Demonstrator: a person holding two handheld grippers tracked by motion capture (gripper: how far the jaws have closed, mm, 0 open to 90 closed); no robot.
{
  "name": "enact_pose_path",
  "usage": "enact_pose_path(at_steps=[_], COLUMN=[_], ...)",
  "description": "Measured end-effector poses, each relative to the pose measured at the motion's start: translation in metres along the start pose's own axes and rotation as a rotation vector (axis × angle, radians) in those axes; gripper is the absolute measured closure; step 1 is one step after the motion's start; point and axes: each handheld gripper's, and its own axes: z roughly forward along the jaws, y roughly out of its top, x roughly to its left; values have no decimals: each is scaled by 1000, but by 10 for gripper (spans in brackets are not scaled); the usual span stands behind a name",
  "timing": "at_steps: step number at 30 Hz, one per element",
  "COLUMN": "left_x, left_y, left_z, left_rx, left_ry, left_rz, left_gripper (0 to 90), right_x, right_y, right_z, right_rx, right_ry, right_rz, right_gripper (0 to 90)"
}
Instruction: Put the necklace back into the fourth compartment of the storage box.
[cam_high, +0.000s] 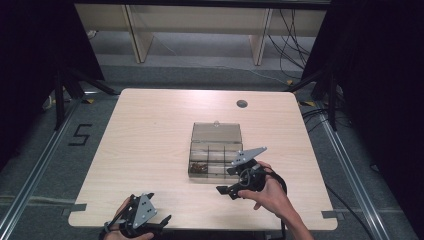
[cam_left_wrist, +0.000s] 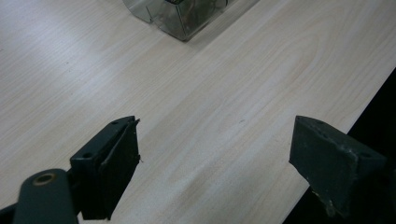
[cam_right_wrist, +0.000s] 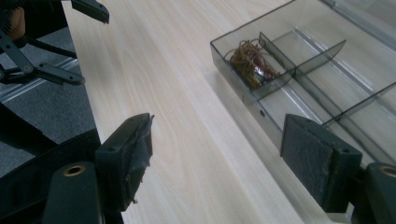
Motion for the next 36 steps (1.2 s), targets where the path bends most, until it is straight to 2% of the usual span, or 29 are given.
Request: enact_pose_path(at_steps=[1,2,4,7,8,9,10,11,12,16,17,22,23,25,26,27,28,30,31,32,33,35,36], left_x=[2,0,0,0,1,3,1,2,1,2,0,-1,0,1,2,2,0,0,2,1,0,0,-1], left_y=[1,0,0,0,0,1,1,1,1,1,0,0,1,1,1,1,0,1,1,1,0,1,1], left_z=[0,-1,-1,-1,0,0,-1,0,0,-1,-1,0,1,0,0,0,-1,-1,0,0,-1,-1,-1], left_rx=[-13,0,-2,-1,1,-8,5,-7,-19,-13,-4,-5,-15,-12,-9,-3,7,7,-4,-12,5,7,0], left_ry=[8,6,5,5,6,7,7,3,10,9,7,14,13,14,8,11,8,11,11,12,8,7,6], left_rz=[35,0,0,1,14,50,28,37,23,38,1,-1,27,31,50,49,17,21,48,28,11,12,4], left_gripper=[154,154,154,154,154,154,154,154,154,154,154,154,154,154,154,154,154,154,154,154,154,154,154], right_x=[0,0,0,0,2,2,2,3,2,0,2,2,2,1,1,0,0,0,-2,-2,-3,0,-1], right_y=[-2,-3,-4,-6,-9,-9,-11,-12,-14,-19,-20,-25,-26,-27,-29,-31,-32,-33,-34,-34,-35,-36,-36], right_z=[-1,-2,-6,-7,-9,-9,-10,-9,-9,-7,-8,-10,-10,-10,-10,-11,-11,-12,-11,-11,-11,-12,-12], right_rx=[5,-1,-4,-15,-16,-9,-7,-10,-4,4,7,4,-2,2,-4,-1,-7,-7,-14,-17,-21,-16,-26], right_ry=[1,-6,-15,-9,-24,-11,-18,-23,-22,-14,-19,-31,-35,-33,-27,-31,-31,-27,-30,-31,-32,-27,-33], right_rz=[6,7,20,3,3,8,11,19,14,12,30,33,29,30,28,47,53,65,38,36,33,63,43], right_gripper=[261,262,261,261,261,261,261,261,261,250,250,235,230,227,224,221,221,221,222,221,221,221,221])
